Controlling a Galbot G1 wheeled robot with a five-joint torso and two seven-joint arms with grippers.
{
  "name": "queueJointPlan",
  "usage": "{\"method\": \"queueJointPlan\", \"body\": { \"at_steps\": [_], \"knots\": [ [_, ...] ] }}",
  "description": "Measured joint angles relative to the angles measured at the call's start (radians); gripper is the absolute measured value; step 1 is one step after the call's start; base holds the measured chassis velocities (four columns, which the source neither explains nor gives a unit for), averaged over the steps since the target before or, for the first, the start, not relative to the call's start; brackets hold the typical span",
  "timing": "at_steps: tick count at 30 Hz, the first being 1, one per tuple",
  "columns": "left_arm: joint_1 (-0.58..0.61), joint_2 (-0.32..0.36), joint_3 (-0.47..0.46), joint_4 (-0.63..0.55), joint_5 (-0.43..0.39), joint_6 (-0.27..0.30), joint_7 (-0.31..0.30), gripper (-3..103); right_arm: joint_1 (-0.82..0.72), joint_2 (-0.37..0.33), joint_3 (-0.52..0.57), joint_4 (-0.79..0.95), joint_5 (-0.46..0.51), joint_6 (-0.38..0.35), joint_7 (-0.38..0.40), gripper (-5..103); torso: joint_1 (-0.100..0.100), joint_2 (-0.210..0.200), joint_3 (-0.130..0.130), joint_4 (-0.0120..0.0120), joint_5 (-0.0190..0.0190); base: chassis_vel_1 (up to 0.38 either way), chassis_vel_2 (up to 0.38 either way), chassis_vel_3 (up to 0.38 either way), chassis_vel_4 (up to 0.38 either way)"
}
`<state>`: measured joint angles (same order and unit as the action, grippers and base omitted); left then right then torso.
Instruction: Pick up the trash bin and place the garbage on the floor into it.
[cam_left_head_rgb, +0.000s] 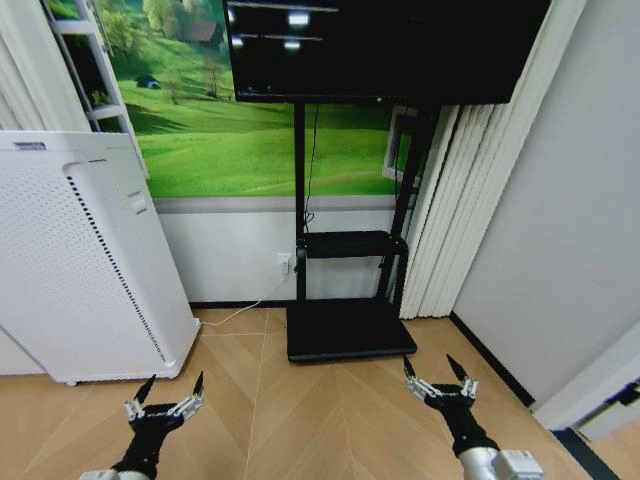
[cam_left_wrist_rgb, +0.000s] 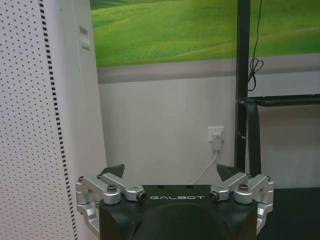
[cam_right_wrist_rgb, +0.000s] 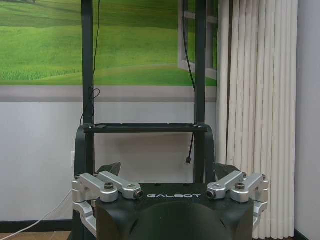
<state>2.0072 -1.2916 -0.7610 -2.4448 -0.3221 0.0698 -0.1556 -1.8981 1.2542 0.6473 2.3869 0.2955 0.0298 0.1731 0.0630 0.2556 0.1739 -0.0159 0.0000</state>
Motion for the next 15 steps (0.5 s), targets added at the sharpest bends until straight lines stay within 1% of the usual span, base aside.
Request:
{"method": "queueJointPlan", "body": {
  "at_steps": [9,15],
  "knots": [
    [0.0,0.0,0.0,0.0,0.0,0.0,0.001,100,0.0,0.0,0.0,0.0,0.0,0.001,0.0,100,0.012,0.036,0.024,0.0,0.0,0.0,0.0,0.0,0.0],
    [0.0,0.0,0.0,0.0,0.0,0.0,0.001,100,0.0,0.0,0.0,0.0,0.0,0.001,0.0,100,0.016,0.05,0.033,0.0,0.0,0.0,0.0,0.0,0.0]
  ]
}}
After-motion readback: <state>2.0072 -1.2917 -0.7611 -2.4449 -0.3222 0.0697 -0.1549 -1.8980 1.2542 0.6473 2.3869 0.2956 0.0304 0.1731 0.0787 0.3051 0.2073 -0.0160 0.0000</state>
